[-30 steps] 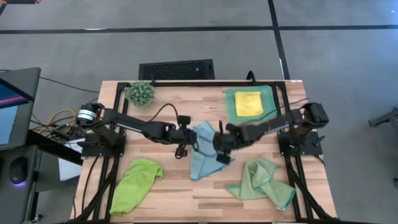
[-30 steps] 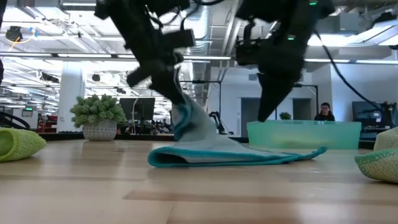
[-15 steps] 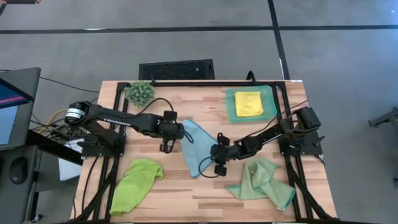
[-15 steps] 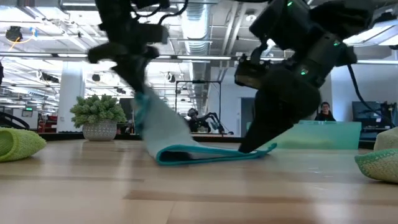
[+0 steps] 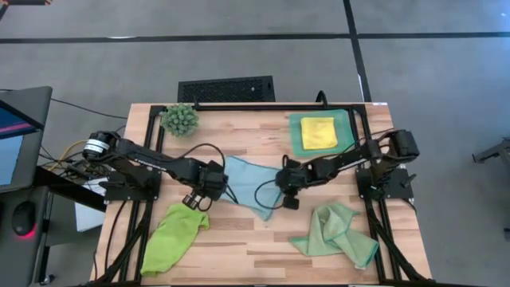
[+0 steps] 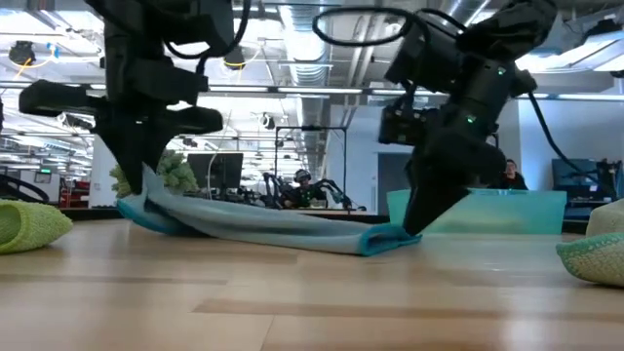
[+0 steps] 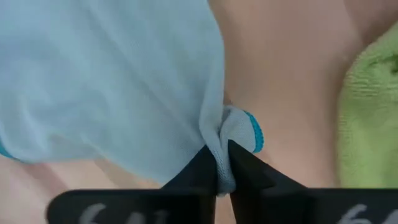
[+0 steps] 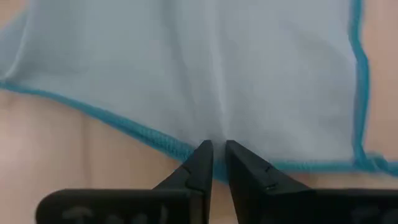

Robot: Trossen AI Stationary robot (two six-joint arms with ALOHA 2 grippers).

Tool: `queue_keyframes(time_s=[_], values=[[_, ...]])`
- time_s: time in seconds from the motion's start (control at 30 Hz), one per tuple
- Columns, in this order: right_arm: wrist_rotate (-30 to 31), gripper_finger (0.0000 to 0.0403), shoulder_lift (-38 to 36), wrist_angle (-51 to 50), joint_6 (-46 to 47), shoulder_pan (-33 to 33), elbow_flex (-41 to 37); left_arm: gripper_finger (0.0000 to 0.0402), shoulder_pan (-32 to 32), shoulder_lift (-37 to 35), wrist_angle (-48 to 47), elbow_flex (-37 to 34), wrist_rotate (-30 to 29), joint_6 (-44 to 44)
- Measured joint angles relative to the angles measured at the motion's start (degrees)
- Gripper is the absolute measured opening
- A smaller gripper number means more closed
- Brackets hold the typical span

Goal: Fold microfiber towels
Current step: Fold the blue microfiber cloth

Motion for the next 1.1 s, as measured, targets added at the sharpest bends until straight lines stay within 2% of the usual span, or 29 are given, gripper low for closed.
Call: queue_keyframes(time_s=[0.13,0.23,0.37,0.57,0.67,0.77,0.9,1.1], values=[[-0.2,0.007,-4.64,-5.95,-0.07,-1.74,0.12,0.0065,-1.55,0.0,-0.46,0.98,-7.51,1.21],[-0.68,0.007,-7.77,-9.91,-0.63,-1.68,0.11,0.0104,-2.17,0.0,-4.5,2.99,-12.79,-3.05],[-0.67,0.007,-12.13,-9.67,-1.41,-0.92,-2.18,0.0141,-2.18,0.0,-12.09,5.66,-12.31,-10.04],[-1.06,0.007,-15.21,5.07,-1.47,-0.93,-9.55,0.0161,-2.21,0.02,-17.32,6.48,-11.97,-19.14],[-1.08,0.007,-15.02,8.15,-1.45,-0.5,-11.17,0.0162,-2.19,0.0,-16.87,6.46,-10.8,-20.72],[-1.1,0.007,-13.82,8.7,-0.82,0.06,-11.2,0.0162,-2.21,0.01,-8.61,6.46,-6.76,-20.51],[-1.06,0.007,-11.42,10.48,2.08,0.59,-11.2,0.0163,-2.21,0.02,11.18,5.39,-1.0,-17.57],[-0.84,0.007,-7.77,10.41,12.95,0.48,-11.18,0.0163,-1.44,0.02,37.95,1.03,-0.63,-16.79]])
